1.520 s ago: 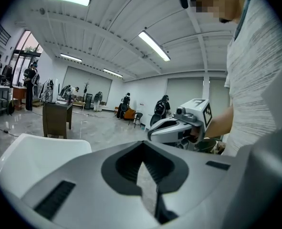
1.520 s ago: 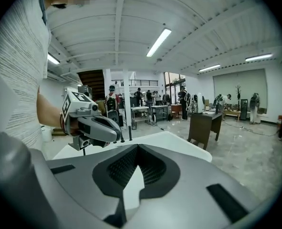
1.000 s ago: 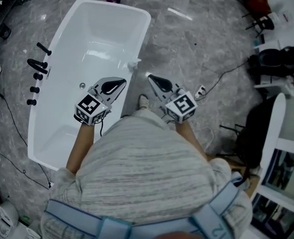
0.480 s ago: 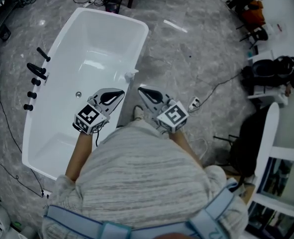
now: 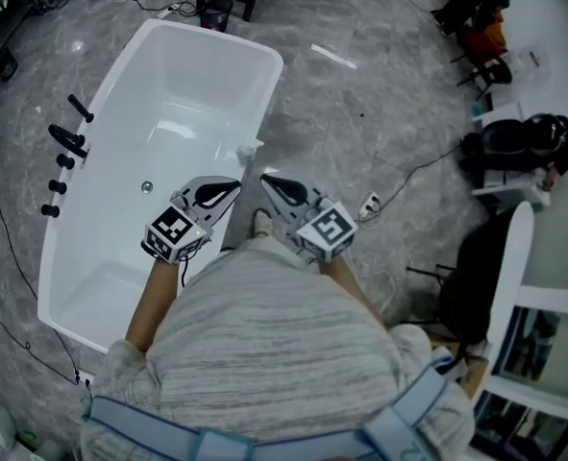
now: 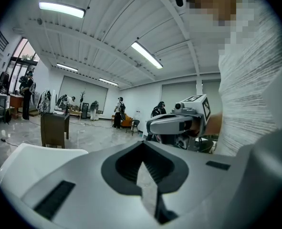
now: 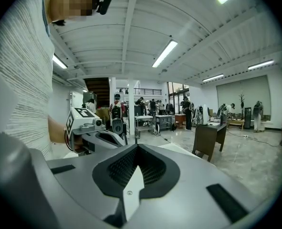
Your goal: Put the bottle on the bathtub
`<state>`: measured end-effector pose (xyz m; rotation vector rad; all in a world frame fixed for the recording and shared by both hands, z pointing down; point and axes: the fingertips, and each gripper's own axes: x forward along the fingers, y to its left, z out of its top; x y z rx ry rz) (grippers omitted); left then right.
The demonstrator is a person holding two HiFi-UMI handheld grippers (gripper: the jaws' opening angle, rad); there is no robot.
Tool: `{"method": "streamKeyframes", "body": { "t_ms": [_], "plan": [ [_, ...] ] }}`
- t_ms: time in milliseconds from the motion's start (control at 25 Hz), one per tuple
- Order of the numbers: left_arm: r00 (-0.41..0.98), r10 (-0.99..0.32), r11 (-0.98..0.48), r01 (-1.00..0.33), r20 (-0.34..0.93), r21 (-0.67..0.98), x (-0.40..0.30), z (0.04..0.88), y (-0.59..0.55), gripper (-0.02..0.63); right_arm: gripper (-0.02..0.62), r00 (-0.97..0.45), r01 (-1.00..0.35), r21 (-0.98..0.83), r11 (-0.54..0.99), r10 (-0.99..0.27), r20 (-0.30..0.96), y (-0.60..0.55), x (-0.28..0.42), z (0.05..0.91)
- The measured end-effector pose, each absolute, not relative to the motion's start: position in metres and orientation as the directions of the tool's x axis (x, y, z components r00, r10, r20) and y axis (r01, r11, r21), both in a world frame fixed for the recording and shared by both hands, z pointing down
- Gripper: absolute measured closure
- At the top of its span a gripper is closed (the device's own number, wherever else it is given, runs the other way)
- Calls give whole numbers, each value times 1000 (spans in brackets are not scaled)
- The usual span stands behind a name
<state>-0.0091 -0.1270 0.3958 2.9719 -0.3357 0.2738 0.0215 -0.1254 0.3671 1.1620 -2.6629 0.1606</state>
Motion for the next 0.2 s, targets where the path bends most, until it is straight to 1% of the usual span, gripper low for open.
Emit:
{"method": "streamKeyframes", "body": {
  "t_ms": [200],
  "plan": [
    [962, -198, -968, -221, 186, 115, -7, 393, -129, 603, 592, -658, -740, -46, 671, -708, 257, -126, 20, 365]
  ]
}}
